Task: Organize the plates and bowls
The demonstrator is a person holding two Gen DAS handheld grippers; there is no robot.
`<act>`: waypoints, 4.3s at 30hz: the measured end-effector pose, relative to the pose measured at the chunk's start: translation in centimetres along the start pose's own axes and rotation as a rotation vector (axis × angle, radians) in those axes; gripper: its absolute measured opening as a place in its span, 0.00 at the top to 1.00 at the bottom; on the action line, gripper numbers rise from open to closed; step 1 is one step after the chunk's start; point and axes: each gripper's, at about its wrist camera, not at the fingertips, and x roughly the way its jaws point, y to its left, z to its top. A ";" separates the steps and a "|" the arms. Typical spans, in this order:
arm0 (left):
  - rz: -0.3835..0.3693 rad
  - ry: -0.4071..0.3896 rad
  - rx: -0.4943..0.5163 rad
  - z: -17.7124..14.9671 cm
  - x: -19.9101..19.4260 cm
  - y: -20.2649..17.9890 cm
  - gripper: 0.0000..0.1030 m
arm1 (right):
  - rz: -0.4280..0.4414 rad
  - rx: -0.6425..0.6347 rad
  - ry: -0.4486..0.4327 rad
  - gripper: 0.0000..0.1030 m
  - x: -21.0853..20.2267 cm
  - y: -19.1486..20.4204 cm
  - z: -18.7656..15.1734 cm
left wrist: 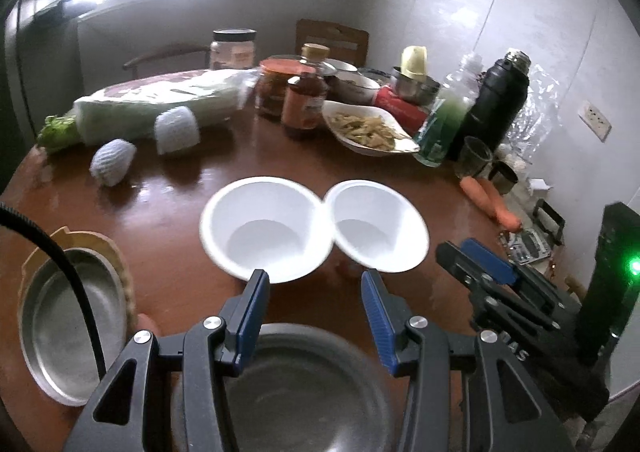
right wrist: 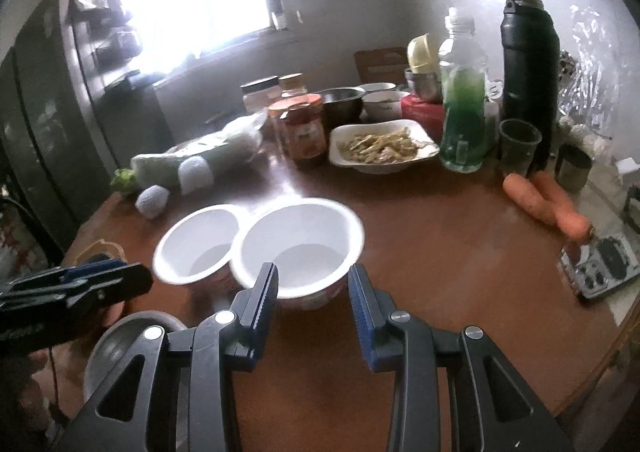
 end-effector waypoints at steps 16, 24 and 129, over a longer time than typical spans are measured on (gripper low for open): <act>-0.009 0.128 -0.107 1.5 5.7 -2.7 0.54 | 0.062 -0.011 0.133 0.64 5.6 -4.0 2.5; 0.007 0.154 -0.156 1.7 7.1 -2.4 0.54 | 0.092 -0.054 0.150 0.66 7.4 -3.9 3.0; 0.076 0.105 -0.141 -10.2 -5.0 2.9 0.62 | 0.283 -0.160 0.183 0.84 -2.8 8.7 -6.2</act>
